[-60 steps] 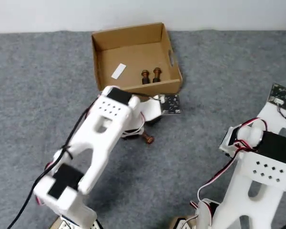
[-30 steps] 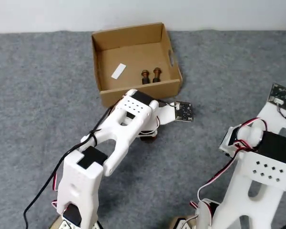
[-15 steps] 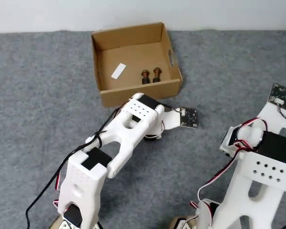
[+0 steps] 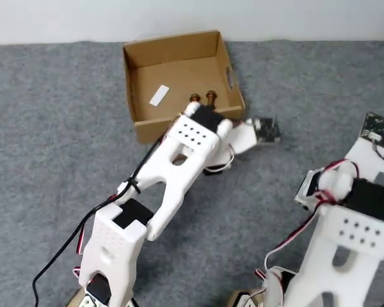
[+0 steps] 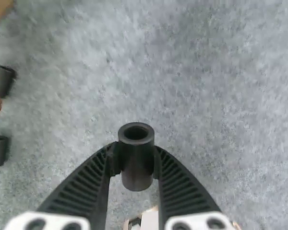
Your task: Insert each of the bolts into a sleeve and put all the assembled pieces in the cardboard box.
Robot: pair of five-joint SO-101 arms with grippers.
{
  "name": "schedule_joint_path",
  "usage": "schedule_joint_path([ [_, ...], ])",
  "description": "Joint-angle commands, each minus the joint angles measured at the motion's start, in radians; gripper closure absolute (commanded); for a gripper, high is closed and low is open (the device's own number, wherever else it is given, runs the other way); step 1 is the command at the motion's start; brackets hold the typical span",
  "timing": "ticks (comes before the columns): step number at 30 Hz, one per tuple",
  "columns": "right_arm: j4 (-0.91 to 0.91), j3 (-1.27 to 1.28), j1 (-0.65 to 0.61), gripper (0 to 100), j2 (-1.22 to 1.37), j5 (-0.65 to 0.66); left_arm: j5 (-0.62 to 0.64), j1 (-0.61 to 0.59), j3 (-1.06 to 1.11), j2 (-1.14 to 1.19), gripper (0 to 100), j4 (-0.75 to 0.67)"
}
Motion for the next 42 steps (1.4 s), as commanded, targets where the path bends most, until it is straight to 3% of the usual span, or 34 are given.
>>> schedule_joint_path([
  [1,0.025,-0.012,0.005,99.1,-0.084,-0.003,0.178,-0.017,-0.185,-0.028,100,0.074],
  [5,0.031,-0.009,0.005,99.1,-0.134,0.015,0.376,-0.043,-0.242,-0.117,100,0.072],
  [9,0.036,-0.006,0.005,99.1,-0.176,0.124,0.554,-0.043,-0.180,-0.247,100,0.072],
  [18,0.027,0.018,0.005,99.1,-0.306,0.176,0.818,-0.041,0.213,-0.678,100,0.066],
  [25,-0.096,0.287,-0.054,99.1,-0.449,0.094,1.026,-0.043,0.503,-1.003,100,-0.044],
  [32,-0.259,0.526,-0.314,99.1,-0.771,-0.031,1.089,-0.081,0.817,-1.284,100,-0.183],
  [38,-0.280,0.671,-0.503,99.1,-1.047,-0.037,1.089,-0.158,0.993,-1.485,100,-0.206],
  [42,-0.278,0.713,-0.570,99.1,-1.032,-0.037,1.086,-0.199,1.106,-1.605,100,-0.285],
])
